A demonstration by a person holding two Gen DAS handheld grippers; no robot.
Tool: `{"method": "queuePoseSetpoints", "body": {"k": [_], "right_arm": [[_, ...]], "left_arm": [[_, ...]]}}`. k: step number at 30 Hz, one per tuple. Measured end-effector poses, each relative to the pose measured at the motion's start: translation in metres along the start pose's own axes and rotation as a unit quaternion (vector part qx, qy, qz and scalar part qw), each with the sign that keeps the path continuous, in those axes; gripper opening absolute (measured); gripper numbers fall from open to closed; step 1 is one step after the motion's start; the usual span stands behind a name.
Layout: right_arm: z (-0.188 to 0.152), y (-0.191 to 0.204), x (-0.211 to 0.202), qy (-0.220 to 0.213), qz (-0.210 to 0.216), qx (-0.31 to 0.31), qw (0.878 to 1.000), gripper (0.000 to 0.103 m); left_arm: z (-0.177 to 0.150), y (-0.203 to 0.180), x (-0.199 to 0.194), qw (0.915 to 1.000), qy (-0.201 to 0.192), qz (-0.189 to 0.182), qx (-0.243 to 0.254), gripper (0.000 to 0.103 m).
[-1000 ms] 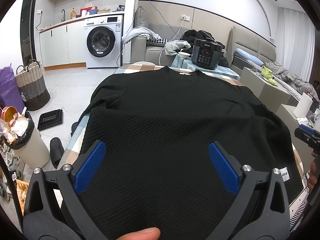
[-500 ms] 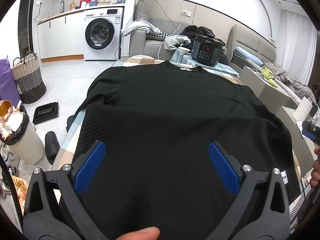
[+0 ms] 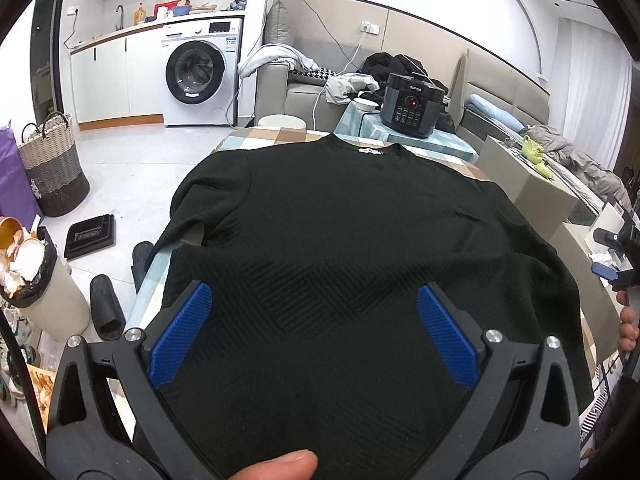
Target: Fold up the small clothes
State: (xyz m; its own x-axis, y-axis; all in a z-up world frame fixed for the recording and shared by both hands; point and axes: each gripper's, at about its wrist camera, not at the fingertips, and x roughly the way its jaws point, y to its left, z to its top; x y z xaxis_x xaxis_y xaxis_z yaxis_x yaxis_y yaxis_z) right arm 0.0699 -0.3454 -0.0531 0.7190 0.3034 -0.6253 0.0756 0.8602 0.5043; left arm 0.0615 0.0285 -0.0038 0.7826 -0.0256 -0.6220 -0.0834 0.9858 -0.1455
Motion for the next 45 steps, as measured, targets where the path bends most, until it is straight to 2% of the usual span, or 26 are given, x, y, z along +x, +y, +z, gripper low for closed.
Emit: {"method": "queuePoseSetpoints", "body": {"k": [6, 11, 15, 18, 20, 23, 28, 31, 34, 35, 36, 38, 42, 45], "right_arm": [[0.016, -0.007, 0.016, -0.003, -0.014, 0.004, 1.0, 0.103], [0.036, -0.042, 0.042, 0.012, -0.004, 0.086, 0.996, 0.103], [0.053, -0.071, 0.068, 0.026, -0.003, 0.148, 0.989, 0.097], [0.066, -0.093, 0.087, 0.036, -0.026, 0.183, 0.982, 0.087], [0.07, -0.105, 0.094, 0.038, -0.034, 0.206, 0.977, 0.085], [0.074, -0.114, 0.1, 0.042, -0.047, 0.218, 0.974, 0.085], [0.084, -0.116, 0.11, 0.037, -0.078, 0.202, 0.976, 0.084], [0.089, -0.115, 0.116, 0.029, -0.116, 0.187, 0.975, 0.07], [0.091, -0.113, 0.119, 0.031, -0.151, 0.174, 0.973, 0.04], [0.092, -0.114, 0.12, 0.033, -0.165, 0.17, 0.971, 0.022], [0.093, -0.115, 0.122, 0.033, -0.181, 0.171, 0.968, 0.015], [0.096, -0.117, 0.122, 0.023, -0.184, 0.171, 0.968, 0.012], [0.111, -0.088, 0.111, -0.018, -0.199, 0.112, 0.973, 0.011], [0.13, -0.039, 0.103, -0.066, -0.163, 0.033, 0.984, 0.011]], "left_arm": [[0.009, 0.002, 0.02, 0.9999, 0.01, 0.003, -0.002, 0.102], [0.015, 0.001, 0.042, 0.9996, 0.023, 0.014, 0.0, 0.102], [0.021, 0.001, 0.061, 0.9994, 0.03, 0.018, 0.001, 0.102], [0.023, 0.003, 0.073, 0.9991, 0.035, 0.024, 0.002, 0.102], [0.024, 0.005, 0.079, 0.9989, 0.038, 0.027, 0.0, 0.102], [0.029, 0.01, 0.089, 0.9986, 0.041, 0.034, -0.003, 0.102], [0.034, 0.016, 0.099, 0.9984, 0.042, 0.036, -0.007, 0.102], [0.034, 0.019, 0.102, 0.9983, 0.044, 0.037, -0.004, 0.102], [0.035, 0.021, 0.104, 0.9984, 0.043, 0.035, -0.004, 0.102], [0.034, 0.021, 0.104, 0.9984, 0.043, 0.036, -0.005, 0.102], [0.035, 0.022, 0.104, 0.9984, 0.043, 0.036, -0.006, 0.102], [0.035, 0.024, 0.104, 0.9984, 0.042, 0.036, -0.01, 0.102], [0.033, 0.03, 0.102, 0.9983, 0.041, 0.038, -0.014, 0.102], [0.031, 0.036, 0.1, 0.9982, 0.039, 0.041, -0.02, 0.102]]}}
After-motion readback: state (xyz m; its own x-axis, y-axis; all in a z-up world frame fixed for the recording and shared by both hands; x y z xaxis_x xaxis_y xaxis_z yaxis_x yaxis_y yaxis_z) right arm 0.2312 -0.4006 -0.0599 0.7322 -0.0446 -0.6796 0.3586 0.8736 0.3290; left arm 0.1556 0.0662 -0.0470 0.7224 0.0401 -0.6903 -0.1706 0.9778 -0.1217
